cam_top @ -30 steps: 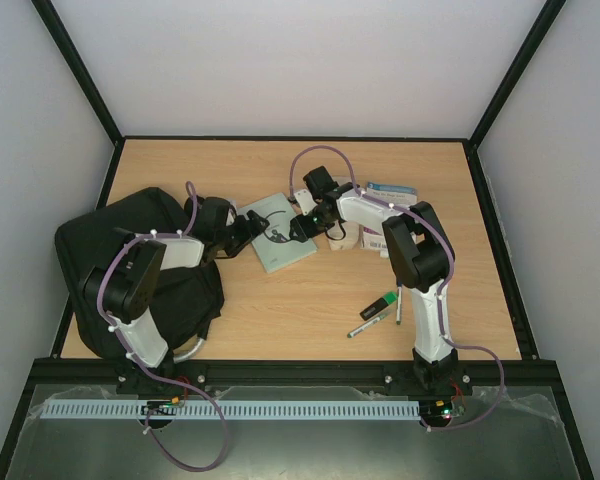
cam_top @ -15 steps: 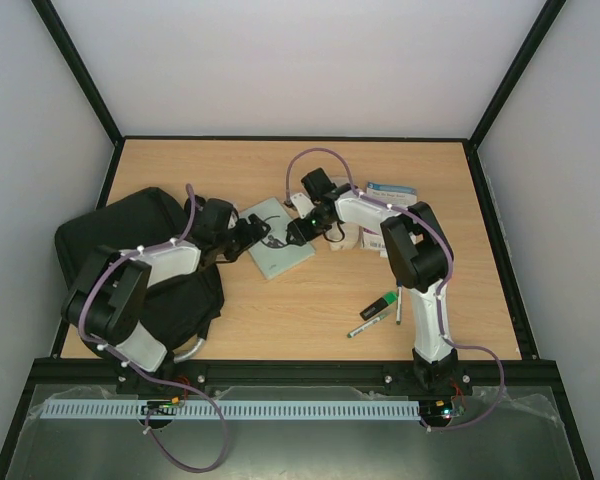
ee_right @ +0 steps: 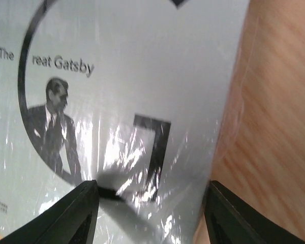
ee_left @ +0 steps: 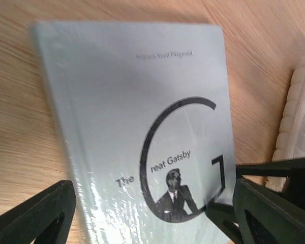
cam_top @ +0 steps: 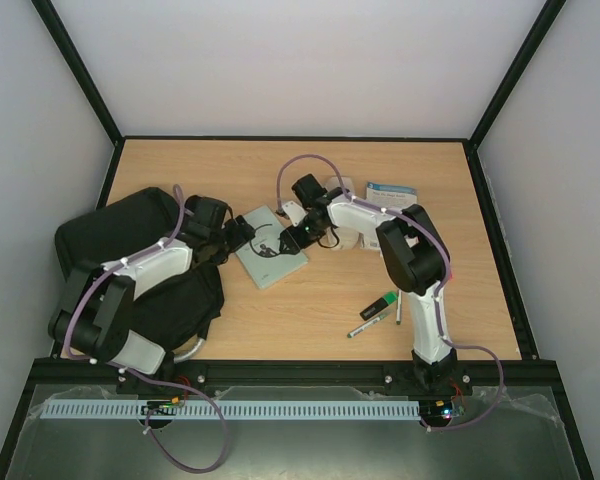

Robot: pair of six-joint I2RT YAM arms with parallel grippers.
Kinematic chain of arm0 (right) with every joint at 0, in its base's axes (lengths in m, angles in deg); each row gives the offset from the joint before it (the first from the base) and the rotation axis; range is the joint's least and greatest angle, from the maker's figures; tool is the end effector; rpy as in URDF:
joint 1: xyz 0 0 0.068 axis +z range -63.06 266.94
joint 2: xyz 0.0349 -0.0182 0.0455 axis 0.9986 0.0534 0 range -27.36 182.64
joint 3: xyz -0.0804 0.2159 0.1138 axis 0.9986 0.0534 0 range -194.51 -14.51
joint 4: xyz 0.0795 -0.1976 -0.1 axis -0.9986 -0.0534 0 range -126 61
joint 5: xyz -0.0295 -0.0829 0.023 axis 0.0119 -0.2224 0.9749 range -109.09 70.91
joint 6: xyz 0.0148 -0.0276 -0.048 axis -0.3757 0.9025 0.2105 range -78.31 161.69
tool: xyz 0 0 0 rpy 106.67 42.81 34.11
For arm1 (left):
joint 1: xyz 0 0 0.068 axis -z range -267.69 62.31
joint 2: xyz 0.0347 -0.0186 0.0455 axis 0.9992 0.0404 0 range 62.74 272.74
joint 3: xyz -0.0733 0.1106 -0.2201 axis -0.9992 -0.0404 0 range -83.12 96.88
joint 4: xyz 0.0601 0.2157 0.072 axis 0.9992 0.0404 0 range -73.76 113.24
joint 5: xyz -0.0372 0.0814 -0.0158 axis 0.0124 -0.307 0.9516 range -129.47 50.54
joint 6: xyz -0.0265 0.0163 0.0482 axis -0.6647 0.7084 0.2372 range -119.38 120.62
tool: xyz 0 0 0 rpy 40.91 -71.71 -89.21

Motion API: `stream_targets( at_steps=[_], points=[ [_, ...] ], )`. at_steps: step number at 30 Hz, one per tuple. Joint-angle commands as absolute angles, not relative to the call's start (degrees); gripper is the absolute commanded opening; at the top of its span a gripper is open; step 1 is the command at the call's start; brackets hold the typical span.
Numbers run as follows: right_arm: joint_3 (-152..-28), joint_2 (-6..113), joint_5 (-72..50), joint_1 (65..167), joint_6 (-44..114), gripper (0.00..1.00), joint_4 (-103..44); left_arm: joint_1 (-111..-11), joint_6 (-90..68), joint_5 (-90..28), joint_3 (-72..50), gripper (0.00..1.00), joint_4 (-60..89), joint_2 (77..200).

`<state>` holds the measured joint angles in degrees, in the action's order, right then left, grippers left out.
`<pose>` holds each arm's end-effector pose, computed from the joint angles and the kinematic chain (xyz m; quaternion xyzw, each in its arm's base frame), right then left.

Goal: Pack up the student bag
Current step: Pick up the book from the center of the board.

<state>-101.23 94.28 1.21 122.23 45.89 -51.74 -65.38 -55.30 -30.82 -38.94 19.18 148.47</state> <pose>0.3363 0.2554 0.1547 -0.3656 0.8732 0.2365 0.2187 0.2614 -0.1138 0.1816 -0.2380 0.8887 -0.2972 0.2555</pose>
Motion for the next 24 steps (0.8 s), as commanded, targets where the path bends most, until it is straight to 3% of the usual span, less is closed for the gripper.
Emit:
stream_targets(
  at_steps=[1, 10, 13, 18, 24],
  points=[
    [-101.3, 91.5, -0.6, 122.0, 44.0, 0.57, -62.4, -66.3, -50.0, -33.7, -37.9, 0.86, 24.0, 144.7],
    [-103.9, 92.3, 0.0, 121.6, 43.9, 0.52, -61.9, -68.2, -41.3, -34.9, -32.6, 0.73, 29.5, 149.4],
    [-103.7, 91.3, 0.1, 121.6, 43.9, 0.50, -61.2, -69.1, -41.0, -36.5, -31.4, 0.75, 31.2, 151.1],
    [-104.5, 91.7, 0.9, 121.6, 43.1, 0.48, -59.8, -70.7, -43.2, -34.3, -32.4, 0.89, 30.5, 154.0],
    [-103.2, 92.7, -2.1, 121.6, 42.7, 0.38, -56.9, -72.0, -46.2, -29.4, -35.3, 0.89, 24.9, 157.6]
  ],
)
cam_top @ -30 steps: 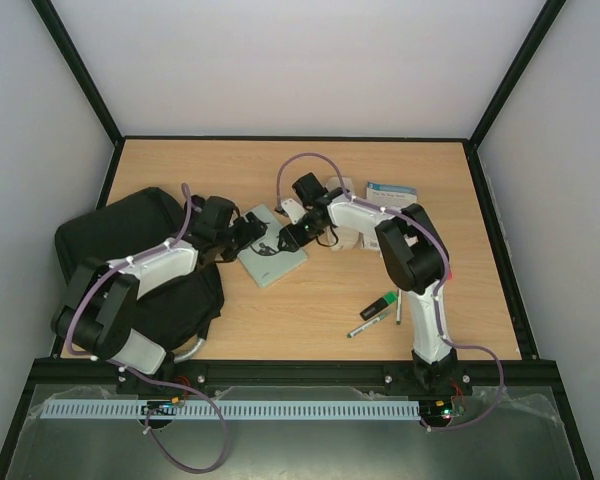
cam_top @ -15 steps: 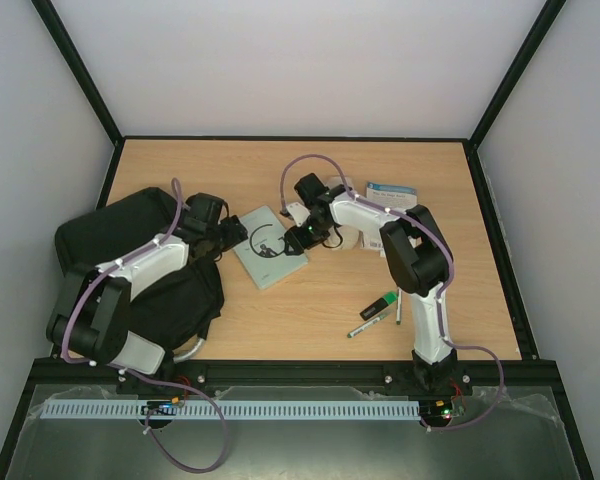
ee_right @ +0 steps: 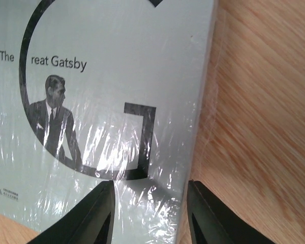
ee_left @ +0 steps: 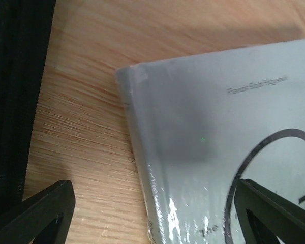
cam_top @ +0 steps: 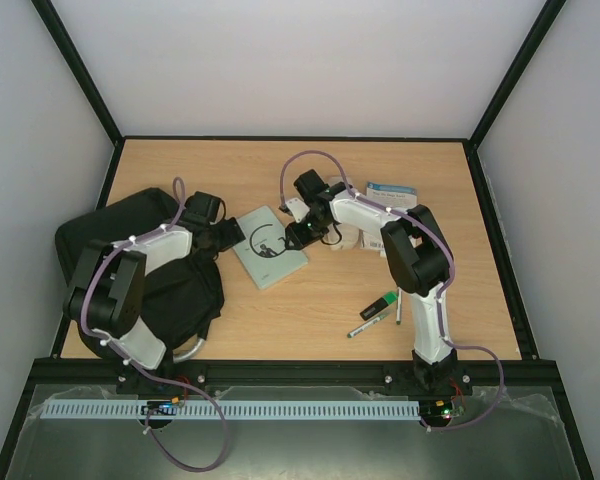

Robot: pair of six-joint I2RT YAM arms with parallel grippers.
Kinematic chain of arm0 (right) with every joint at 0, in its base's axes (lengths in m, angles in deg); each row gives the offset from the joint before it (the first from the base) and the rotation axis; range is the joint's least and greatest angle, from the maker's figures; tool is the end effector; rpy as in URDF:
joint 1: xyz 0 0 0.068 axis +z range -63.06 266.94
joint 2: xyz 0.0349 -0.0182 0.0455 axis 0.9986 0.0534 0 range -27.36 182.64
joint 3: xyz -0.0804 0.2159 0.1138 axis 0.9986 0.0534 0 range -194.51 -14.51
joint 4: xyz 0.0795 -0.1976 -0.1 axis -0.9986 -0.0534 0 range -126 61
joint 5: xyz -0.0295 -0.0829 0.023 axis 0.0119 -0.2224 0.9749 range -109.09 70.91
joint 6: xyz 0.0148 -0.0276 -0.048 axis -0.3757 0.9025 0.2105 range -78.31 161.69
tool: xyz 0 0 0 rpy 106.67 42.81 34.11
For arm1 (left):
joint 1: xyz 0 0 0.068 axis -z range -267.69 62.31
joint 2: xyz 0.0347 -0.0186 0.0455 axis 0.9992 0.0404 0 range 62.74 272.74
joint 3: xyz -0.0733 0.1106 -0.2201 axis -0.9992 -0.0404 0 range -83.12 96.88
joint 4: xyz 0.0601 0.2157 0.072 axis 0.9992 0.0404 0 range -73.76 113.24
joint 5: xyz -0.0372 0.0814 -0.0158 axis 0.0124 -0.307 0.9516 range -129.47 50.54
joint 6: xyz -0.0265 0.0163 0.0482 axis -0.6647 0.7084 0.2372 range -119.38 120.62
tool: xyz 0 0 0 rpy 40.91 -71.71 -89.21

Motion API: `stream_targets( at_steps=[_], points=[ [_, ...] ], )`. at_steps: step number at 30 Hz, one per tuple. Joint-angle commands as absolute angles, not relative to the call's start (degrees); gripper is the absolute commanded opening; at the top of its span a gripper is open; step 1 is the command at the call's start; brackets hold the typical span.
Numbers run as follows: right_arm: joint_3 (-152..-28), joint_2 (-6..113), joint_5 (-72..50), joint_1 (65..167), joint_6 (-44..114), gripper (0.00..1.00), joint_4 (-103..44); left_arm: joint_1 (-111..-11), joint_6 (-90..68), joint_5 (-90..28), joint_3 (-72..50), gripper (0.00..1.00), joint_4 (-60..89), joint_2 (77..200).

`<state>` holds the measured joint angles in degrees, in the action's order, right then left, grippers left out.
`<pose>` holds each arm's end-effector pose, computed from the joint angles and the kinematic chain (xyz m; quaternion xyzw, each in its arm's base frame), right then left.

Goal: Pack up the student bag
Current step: Pick up the book from the center of the board.

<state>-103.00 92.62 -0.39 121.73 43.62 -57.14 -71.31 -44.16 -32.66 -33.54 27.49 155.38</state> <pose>0.3349 0.2487 0.1689 -0.3404 0.8904 0.2235 0.2035 0.2840 -0.0885 0.1639 -0.2155 0.9256 -0.2042 0.2347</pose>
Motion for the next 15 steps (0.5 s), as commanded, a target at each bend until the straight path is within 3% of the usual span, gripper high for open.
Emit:
stream_targets(
  at_steps=[1, 9, 15],
  points=[
    [-102.9, 92.8, -2.8, 121.6, 42.5, 0.37, -56.5, -72.3, -46.4, -28.7, -35.5, 0.88, 24.0, 158.2],
    [-102.3, 97.8, -7.6, 121.6, 43.0, 0.20, -57.2, -73.7, -49.1, -25.2, -35.9, 0.86, 19.9, 164.4],
    [-101.3, 100.1, -7.6, 121.6, 43.5, 0.16, -58.0, -74.5, -51.3, -14.6, -39.7, 0.80, 8.8, 168.6]
  ],
)
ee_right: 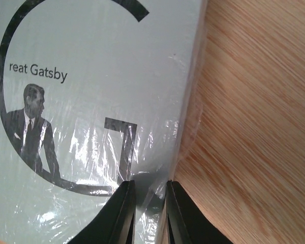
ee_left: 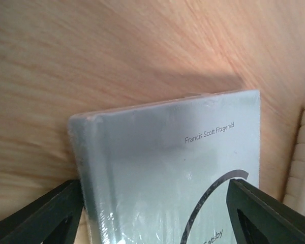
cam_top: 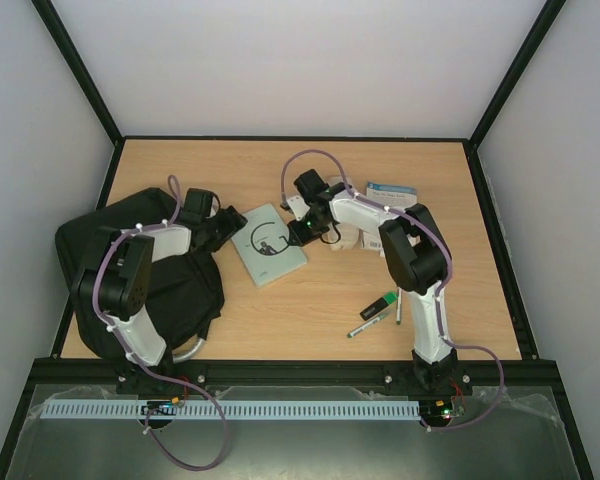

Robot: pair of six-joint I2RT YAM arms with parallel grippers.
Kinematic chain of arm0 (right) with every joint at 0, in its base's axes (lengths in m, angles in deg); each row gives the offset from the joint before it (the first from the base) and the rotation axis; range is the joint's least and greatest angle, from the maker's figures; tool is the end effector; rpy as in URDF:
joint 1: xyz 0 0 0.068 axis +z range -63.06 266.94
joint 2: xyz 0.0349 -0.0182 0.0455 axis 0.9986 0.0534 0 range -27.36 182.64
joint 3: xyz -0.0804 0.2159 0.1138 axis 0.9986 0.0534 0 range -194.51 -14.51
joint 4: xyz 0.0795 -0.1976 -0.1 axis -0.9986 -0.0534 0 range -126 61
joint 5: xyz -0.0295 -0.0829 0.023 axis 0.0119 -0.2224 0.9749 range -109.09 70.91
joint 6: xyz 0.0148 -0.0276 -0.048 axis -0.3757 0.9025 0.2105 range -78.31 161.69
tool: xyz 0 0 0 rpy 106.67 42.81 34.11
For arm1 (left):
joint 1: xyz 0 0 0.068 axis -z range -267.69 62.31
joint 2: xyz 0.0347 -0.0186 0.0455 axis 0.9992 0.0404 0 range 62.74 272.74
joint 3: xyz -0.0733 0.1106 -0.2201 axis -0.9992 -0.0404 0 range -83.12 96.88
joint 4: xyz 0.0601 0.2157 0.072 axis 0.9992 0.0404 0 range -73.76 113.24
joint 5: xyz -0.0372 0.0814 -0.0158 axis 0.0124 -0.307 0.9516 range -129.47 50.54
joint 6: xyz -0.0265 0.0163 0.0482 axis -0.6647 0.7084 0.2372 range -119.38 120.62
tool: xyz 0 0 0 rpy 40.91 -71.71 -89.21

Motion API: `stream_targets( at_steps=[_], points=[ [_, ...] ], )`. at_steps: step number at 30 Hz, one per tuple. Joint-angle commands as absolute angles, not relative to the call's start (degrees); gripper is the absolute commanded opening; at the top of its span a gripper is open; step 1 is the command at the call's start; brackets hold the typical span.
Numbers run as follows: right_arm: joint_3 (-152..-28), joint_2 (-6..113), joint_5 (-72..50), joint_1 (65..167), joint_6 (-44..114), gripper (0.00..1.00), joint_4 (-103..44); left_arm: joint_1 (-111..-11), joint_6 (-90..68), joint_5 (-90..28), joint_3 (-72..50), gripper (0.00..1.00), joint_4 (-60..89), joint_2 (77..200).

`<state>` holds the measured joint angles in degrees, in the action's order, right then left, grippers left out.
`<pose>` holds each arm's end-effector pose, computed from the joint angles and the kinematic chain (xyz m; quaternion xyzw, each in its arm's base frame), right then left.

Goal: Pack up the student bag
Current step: Pick up the book from the center of the board.

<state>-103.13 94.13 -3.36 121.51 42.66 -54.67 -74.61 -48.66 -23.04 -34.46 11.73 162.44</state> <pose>0.3421 0.2493 0.1609 -0.3264 0.8967 0.2037 0.2190 0.3114 -0.0841 0.1448 -0.2354 0.8903 -0.3032 0.2450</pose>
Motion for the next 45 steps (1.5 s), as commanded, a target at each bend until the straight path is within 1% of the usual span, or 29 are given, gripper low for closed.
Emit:
stream_targets(
  at_steps=[1, 3, 5, 11, 15, 22, 27, 35, 41, 45],
  points=[
    [-101.3, 100.5, -7.2, 121.6, 43.6, 0.16, -58.1, -74.5, -51.8, -11.9, -40.8, 0.78, 5.3, 168.8],
    [-101.5, 101.4, -6.4, 121.6, 43.6, 0.16, -58.4, -74.2, -52.4, -7.7, -42.2, 0.76, -0.6, 168.4],
    [-101.7, 102.1, -5.7, 121.6, 43.5, 0.16, -58.7, -73.1, -52.1, -6.3, -43.2, 0.76, -4.9, 166.1],
    [-101.9, 103.2, -4.4, 121.6, 43.3, 0.16, -58.9, -69.8, -53.0, -2.0, -42.1, 0.75, -10.6, 162.4],
    [-102.0, 102.8, -4.0, 121.6, 43.2, 0.17, -59.2, -69.1, -56.3, -4.5, -43.7, 0.70, -12.2, 159.1],
    [-102.1, 101.6, -3.9, 121.6, 43.0, 0.19, -59.4, -68.3, -57.6, -8.4, -43.2, 0.60, -9.1, 152.7],
    [-102.1, 101.0, -3.7, 121.6, 43.0, 0.20, -59.5, -68.0, -60.5, -9.9, -44.4, 0.50, -9.9, 149.7],
    [-101.9, 99.8, -4.2, 121.6, 42.9, 0.22, -59.2, -67.6, -59.3, -12.7, -41.7, 0.39, -0.5, 149.2],
    [-101.8, 99.6, -4.4, 121.6, 42.9, 0.23, -59.2, -67.6, -59.5, -13.2, -41.4, 0.36, 2.1, 149.5],
    [-101.8, 99.3, -5.3, 121.6, 43.0, 0.23, -59.2, -67.6, -59.2, -13.8, -41.0, 0.31, 3.3, 148.7]
  ],
)
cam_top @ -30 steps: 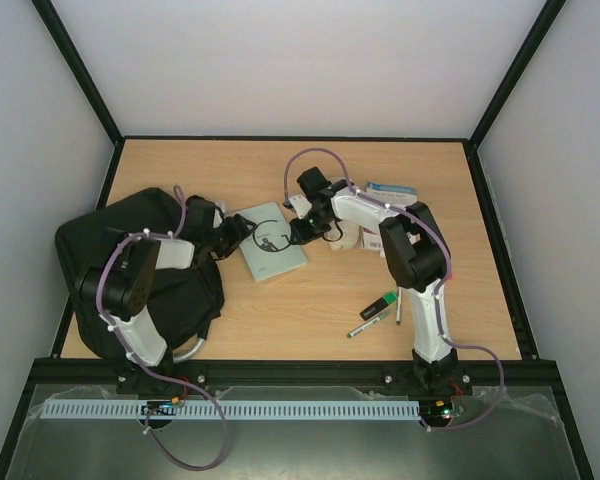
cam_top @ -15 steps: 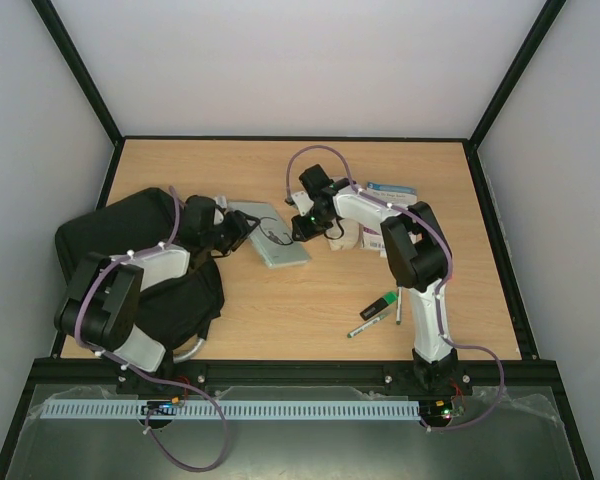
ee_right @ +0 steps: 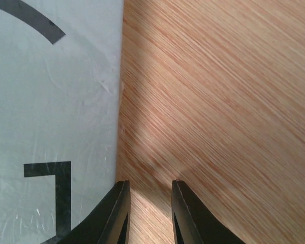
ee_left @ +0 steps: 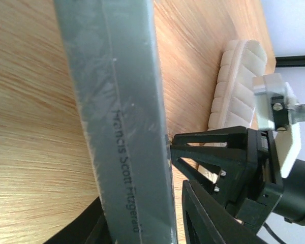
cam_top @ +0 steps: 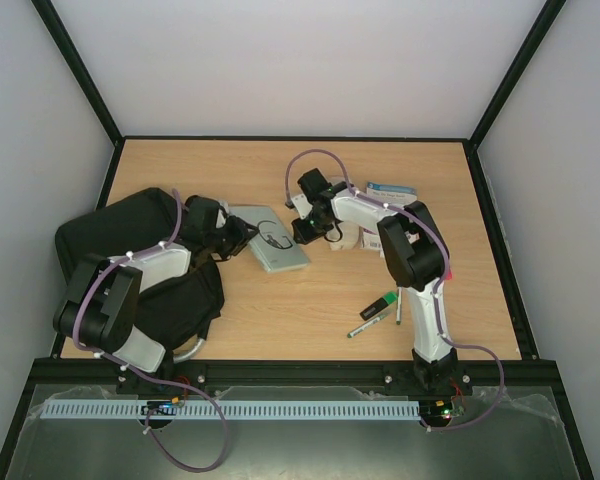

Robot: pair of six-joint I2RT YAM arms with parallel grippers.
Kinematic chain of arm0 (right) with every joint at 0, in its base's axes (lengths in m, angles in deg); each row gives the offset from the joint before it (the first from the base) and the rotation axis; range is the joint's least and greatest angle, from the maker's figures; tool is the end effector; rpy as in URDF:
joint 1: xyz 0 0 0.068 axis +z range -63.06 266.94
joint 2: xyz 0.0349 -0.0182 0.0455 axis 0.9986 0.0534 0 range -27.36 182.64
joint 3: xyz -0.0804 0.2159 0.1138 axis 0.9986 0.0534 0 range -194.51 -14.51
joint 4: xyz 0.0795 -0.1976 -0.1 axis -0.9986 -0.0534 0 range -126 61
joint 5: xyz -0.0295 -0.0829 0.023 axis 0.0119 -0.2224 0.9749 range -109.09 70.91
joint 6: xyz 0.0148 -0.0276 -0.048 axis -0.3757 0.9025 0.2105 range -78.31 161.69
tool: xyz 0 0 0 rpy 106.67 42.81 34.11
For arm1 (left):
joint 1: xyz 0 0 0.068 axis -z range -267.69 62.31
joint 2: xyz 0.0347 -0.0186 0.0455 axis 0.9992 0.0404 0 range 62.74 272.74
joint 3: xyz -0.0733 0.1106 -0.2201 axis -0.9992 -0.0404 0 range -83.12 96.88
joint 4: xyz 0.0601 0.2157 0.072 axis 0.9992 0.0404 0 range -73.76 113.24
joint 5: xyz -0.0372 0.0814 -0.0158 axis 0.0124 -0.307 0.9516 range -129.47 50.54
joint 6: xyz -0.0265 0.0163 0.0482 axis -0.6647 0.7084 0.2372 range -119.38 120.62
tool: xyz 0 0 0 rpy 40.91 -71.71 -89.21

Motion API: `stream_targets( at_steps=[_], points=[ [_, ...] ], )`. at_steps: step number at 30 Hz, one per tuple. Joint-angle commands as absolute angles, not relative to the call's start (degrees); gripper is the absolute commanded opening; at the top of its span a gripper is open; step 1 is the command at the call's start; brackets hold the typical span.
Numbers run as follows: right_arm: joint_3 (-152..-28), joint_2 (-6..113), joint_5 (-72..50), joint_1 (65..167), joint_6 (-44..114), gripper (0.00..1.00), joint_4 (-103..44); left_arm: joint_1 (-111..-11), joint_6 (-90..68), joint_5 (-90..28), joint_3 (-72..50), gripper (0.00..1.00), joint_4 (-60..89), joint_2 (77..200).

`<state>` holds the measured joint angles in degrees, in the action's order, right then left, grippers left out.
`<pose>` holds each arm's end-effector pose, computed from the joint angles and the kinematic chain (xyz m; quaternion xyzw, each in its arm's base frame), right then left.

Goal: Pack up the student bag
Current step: Pick up the book from the center of the board.

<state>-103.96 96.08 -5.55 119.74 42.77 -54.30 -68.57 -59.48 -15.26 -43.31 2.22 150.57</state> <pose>0.3544 0.2398 0.1511 -0.3089 0.9069 0.1812 0.2219 0.2707 -0.1114 0.1778 -0.2100 0.8431 -0.4353 0.2357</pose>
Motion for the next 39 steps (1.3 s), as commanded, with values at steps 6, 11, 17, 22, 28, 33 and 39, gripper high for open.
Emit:
stream_targets(
  at_steps=[6, 11, 17, 22, 28, 33, 39],
  points=[
    [-101.9, 97.9, -5.4, 121.1, 42.8, 0.25, -59.1, -67.6, -56.1, -15.3, -38.3, 0.25, 8.4, 147.2],
    [-102.0, 95.5, -4.8, 119.7, 42.9, 0.27, -59.7, -67.6, -54.7, -15.5, -36.9, 0.14, 10.1, 146.8],
    [-101.1, 88.6, 1.4, 112.4, 40.8, 0.36, -60.2, -67.7, -52.7, -14.3, -36.1, 0.07, 10.5, 145.8],
    [-98.0, 80.0, 9.5, 107.5, 40.7, 0.53, -58.6, -67.7, -48.9, -12.5, -34.4, 0.02, 8.5, 142.8],
    [-93.5, 73.4, 24.4, 104.6, 43.0, 0.72, -56.5, -67.7, -47.2, -7.2, -32.3, 0.02, 2.9, 139.1],
    [-91.6, 72.4, 34.4, 104.0, 43.6, 0.78, -55.6, -67.6, -48.5, -1.6, -31.5, 0.02, -4.3, 136.9],
    [-94.5, 75.0, 45.1, 102.7, 44.2, 0.88, -58.0, -67.6, -51.3, 4.3, -30.4, 0.02, -9.4, 136.1]
  ],
)
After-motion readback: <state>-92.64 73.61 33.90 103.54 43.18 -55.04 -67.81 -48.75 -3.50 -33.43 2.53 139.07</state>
